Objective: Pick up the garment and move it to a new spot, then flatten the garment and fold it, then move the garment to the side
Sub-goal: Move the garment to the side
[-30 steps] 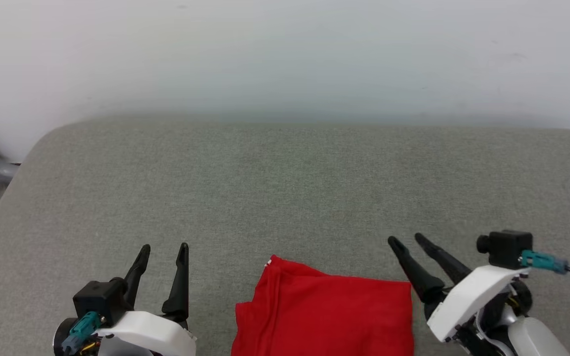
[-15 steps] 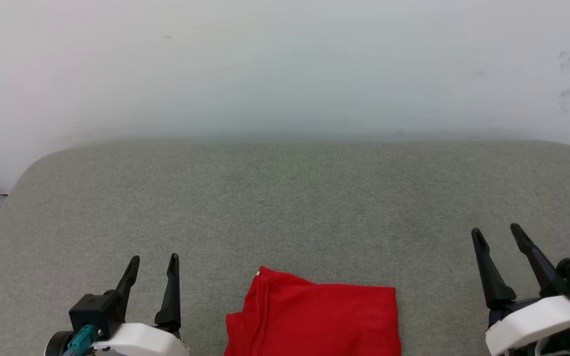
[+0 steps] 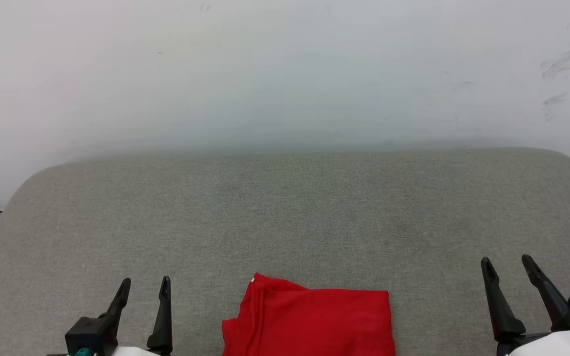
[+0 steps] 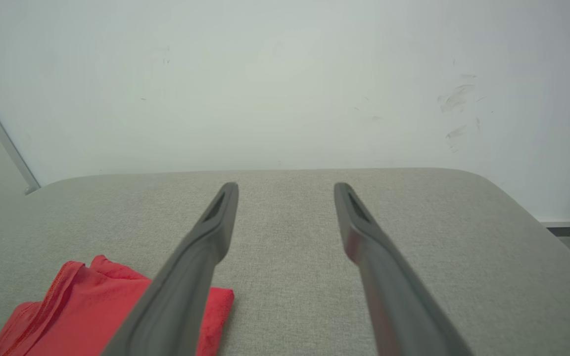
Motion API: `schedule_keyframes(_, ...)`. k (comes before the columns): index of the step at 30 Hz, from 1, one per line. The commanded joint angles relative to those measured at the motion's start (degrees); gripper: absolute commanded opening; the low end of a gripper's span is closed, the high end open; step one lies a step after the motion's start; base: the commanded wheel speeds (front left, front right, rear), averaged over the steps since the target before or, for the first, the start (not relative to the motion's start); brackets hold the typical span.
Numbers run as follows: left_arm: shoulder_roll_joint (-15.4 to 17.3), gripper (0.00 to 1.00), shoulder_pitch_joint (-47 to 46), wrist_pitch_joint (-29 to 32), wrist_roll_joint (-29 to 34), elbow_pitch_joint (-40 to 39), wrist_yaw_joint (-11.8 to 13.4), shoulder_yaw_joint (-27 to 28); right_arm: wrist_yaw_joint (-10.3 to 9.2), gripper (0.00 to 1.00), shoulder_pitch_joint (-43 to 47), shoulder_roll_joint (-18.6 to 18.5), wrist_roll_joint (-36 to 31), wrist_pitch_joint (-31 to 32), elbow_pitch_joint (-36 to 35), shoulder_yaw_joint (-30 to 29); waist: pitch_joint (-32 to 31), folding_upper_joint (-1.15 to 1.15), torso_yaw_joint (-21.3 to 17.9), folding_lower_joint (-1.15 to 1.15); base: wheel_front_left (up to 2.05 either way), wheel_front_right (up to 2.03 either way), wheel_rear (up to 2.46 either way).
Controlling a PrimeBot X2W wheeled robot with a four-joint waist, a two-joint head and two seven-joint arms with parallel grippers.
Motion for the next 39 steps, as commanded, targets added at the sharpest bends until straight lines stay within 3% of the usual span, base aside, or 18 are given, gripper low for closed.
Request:
schedule_keyframes(1,0.1,1.0,0.7,-0.4,0.3,-0.3,0.2,0.1,-0.05,1.0,0.8,0.2,0.1,0.2,-0.5,0.0,0.0,0.0,0.0,0.0,0.0,0.0,0.0)
schedule_keyframes(14,-0.3,1.0,-0.7,-0.4,0.9,-0.5,-0.4,0.4,-0.05,1.0,0.5,0.9,2.0,2.2,-0.1,-1.6,1.0,0.0,0.9,0.0,0.0,0.0,0.0)
schedule_keyframes(19,-0.7,1.0,-2.2,-0.4,1.4,-0.8,-0.8,0.4,-0.04,1.0,1.7,0.7,8.6,6.7,4.2,-3.3,2.2,0.0,2.4,0.0,0.0,0.0,0.0)
schedule_keyframes(24,-1.8,1.0,-4.4,-0.4,2.2,-1.2,-1.5,0.2,-0.04,1.0,2.5,-1.8,17.5,12.5,10.3,-4.3,4.1,0.0,5.4,0.0,0.0,0.0,0.0)
schedule_keyframes(31,-3.6,1.0,-6.4,-0.3,3.3,-1.1,-2.7,0.7,-0.04,1.0,0.3,-5.3,27.9,22.5,18.0,1.9,6.8,0.0,9.0,0.0,0.0,0.0,0.0)
schedule_keyframes(39,-6.4,1.0,-8.8,-0.3,4.5,-0.3,-4.6,1.5,-0.04,1.0,-5.7,-7.6,34.8,23.6,24.5,8.3,11.3,0.0,12.4,0.0,0.0,0.0,0.0)
